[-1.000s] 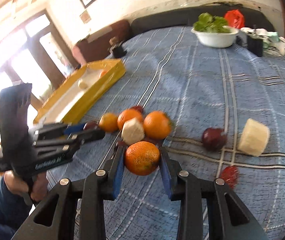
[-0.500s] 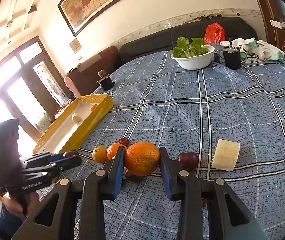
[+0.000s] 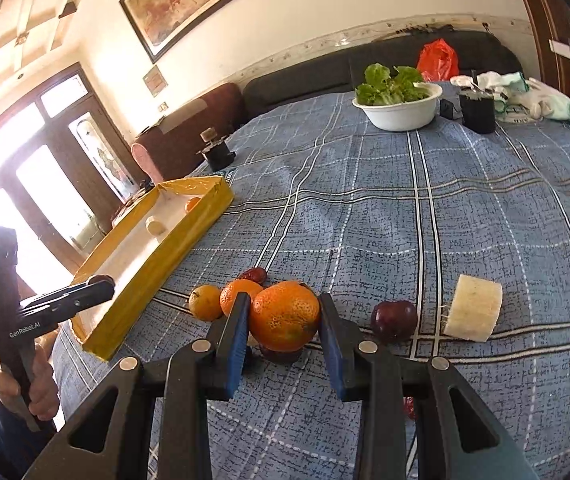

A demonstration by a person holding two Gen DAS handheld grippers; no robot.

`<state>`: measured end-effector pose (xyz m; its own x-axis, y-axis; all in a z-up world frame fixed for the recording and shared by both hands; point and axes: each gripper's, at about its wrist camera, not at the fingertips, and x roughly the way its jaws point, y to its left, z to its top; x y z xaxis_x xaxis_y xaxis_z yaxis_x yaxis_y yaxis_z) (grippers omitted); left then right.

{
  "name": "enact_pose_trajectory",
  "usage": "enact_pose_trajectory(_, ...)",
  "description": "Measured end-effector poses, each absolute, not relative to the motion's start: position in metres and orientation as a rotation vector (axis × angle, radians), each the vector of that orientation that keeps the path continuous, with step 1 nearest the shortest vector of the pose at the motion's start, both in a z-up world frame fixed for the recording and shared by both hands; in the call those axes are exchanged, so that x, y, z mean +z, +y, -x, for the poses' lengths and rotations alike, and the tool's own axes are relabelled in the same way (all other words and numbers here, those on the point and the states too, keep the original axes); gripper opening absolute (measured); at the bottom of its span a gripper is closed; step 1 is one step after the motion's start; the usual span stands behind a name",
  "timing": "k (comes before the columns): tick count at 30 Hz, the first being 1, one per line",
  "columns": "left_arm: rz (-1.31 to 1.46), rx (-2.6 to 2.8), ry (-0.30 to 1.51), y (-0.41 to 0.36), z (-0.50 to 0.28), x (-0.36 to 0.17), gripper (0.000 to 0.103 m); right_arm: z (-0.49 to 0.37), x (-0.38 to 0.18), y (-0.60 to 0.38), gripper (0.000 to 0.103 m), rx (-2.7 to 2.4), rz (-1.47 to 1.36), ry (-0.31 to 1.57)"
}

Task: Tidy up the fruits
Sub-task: 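Carry the plum and mandarin into the tray and open both grippers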

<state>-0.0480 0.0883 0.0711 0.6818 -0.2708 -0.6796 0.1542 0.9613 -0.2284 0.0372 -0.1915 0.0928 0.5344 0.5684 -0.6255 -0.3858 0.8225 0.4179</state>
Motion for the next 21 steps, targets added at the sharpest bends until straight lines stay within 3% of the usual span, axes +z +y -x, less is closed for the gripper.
enact_pose_trajectory(10, 0.207, -0.154, 0.751, 0.157, 0.055, 0.085, 0.027, -0.016, 0.129, -0.147, 0.037, 0.632, -0.249, 0.861)
enact_pose_trajectory(21, 0.215, -0.112, 0.783, 0.207, 0.032, 0.092, 0.027, -0.036, 0.152, -0.036, 0.037, 0.819, -0.220, 0.926)
